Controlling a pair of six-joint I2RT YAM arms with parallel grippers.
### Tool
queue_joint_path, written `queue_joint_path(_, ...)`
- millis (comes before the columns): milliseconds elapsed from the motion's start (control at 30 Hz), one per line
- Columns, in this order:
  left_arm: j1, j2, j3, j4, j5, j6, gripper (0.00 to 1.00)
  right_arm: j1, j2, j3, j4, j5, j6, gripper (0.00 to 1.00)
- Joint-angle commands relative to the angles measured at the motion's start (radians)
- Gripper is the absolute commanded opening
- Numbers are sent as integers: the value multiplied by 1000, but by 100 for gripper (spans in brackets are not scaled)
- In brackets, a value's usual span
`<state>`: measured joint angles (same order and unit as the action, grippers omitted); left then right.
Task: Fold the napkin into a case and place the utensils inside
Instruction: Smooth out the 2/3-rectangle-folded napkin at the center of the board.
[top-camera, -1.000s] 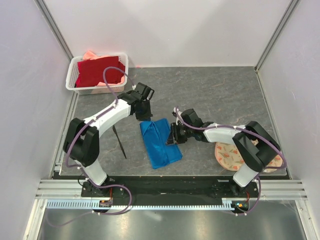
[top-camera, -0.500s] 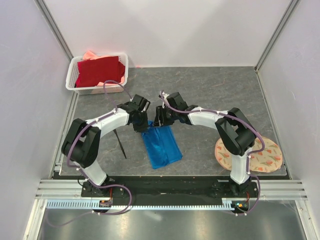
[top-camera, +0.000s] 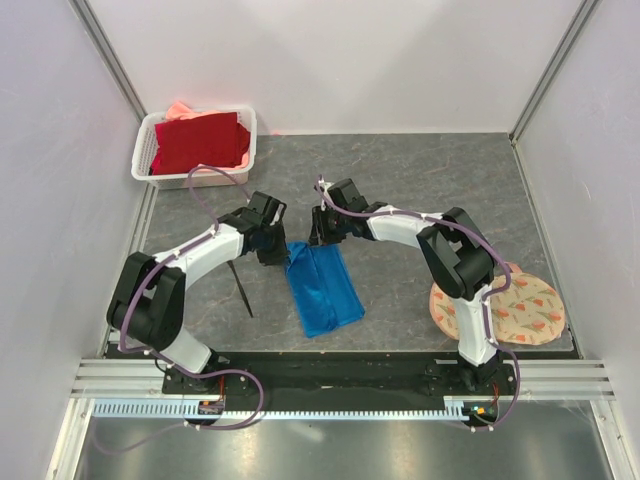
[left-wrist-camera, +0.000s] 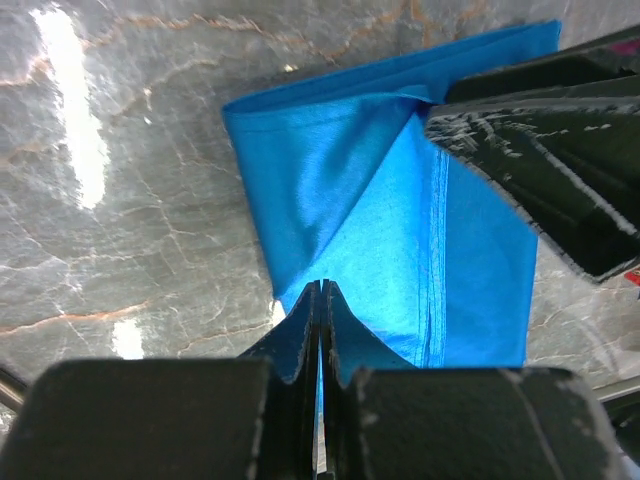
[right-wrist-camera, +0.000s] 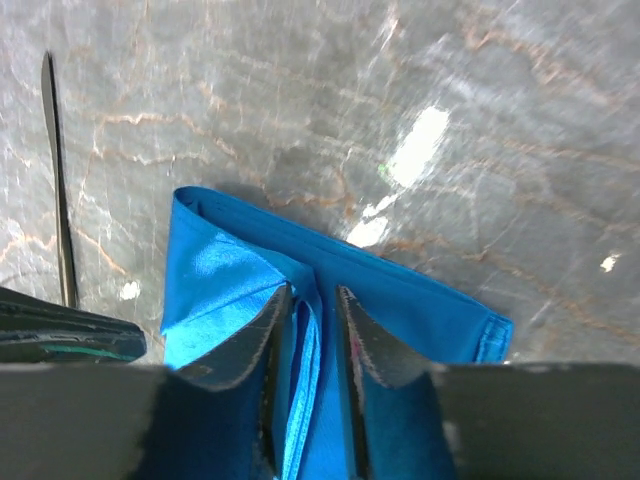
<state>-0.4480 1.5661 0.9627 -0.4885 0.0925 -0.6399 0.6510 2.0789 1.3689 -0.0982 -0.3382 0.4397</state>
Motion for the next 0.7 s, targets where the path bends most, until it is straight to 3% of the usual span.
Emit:
queue_joint_path(0,49,-2,37,39,55,-21,2,-16,30,64,-5,15,-19,28)
queue_joint_path(67,55,21,76,44,76,-20,2,-19,43,68,-6,1,-18,23)
queue_joint_path(267,58,104,153,44,141,-30,2,-24,46,93,-38,-2,-33,24)
queue_joint_path(533,8,49,81,82,207,-47,2,-33,-107,64,-130,33,-61,56)
queue_joint_path(667,-52,28,31,110,220,-75,2,-34,-235,-94,-153,59,-56,67)
